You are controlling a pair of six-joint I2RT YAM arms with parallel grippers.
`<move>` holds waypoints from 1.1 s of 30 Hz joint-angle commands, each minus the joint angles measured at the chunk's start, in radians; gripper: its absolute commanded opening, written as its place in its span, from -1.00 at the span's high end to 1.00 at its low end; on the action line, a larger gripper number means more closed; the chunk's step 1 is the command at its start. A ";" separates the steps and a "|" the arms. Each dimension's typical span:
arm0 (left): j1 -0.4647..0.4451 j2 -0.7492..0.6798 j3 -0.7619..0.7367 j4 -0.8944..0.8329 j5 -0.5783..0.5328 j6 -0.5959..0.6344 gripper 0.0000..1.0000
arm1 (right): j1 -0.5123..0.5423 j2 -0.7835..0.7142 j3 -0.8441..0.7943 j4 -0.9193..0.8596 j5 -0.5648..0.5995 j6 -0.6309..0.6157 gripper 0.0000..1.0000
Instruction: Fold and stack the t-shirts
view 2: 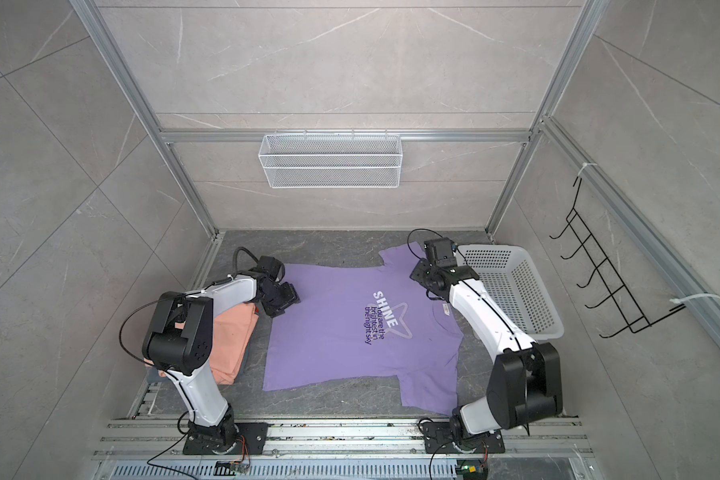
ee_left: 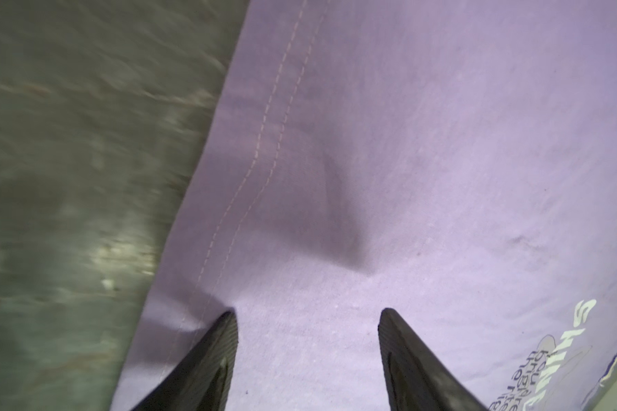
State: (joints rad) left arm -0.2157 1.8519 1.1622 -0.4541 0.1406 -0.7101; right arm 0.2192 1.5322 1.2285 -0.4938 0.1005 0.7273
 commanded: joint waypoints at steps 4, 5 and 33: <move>0.061 0.024 -0.004 -0.130 -0.084 0.080 -0.34 | 0.010 0.148 0.106 0.118 0.047 0.029 -0.25; 0.061 0.017 0.010 -0.130 -0.069 0.091 -0.33 | 0.009 0.177 0.130 0.136 0.044 0.015 -0.25; 0.081 0.429 0.809 -0.264 -0.320 0.275 -0.30 | 0.005 0.677 0.674 0.093 -0.077 -0.113 -0.27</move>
State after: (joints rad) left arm -0.1463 2.2677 1.9049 -0.6998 -0.1246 -0.4477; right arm 0.2241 2.2227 1.9064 -0.3603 0.0429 0.6605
